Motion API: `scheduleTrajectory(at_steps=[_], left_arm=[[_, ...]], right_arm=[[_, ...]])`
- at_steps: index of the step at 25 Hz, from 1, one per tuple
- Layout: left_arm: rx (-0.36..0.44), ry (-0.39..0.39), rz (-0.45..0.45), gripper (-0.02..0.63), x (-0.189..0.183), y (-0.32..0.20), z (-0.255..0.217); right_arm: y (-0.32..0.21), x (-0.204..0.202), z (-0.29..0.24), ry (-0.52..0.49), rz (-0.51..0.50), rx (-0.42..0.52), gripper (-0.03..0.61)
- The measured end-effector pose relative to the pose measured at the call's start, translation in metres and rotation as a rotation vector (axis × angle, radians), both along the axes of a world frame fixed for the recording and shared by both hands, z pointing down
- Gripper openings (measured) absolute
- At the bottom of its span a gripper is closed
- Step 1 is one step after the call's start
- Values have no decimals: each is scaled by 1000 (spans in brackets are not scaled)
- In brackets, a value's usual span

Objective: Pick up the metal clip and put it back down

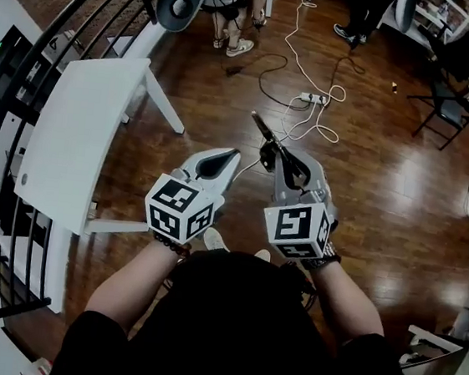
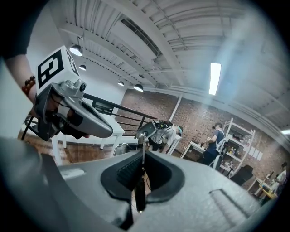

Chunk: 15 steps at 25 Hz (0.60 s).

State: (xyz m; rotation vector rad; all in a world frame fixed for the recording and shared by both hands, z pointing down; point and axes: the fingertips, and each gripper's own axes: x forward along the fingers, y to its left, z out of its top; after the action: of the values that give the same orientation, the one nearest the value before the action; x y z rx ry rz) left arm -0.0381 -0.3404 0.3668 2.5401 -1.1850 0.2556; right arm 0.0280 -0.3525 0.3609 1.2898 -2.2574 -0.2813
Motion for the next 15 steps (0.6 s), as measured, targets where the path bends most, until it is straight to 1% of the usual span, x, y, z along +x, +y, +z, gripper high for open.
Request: scheduleTrajectory(at_steps=[4,7,12,15], left_arm=[[-14,-9,35,15,38,15,5],[-3,-12,79,15,68,25,3],[-19,-26,178,15,107,42,10],[-9,-16,250,15,125,44,8]], right_arm=[[19,42,5,0,40,-11,-5],[31,71,8,-12,85,-14,-5],[52,105,20,-15,170,-44,-5],[58,121,16,-18,245,-28,-6]])
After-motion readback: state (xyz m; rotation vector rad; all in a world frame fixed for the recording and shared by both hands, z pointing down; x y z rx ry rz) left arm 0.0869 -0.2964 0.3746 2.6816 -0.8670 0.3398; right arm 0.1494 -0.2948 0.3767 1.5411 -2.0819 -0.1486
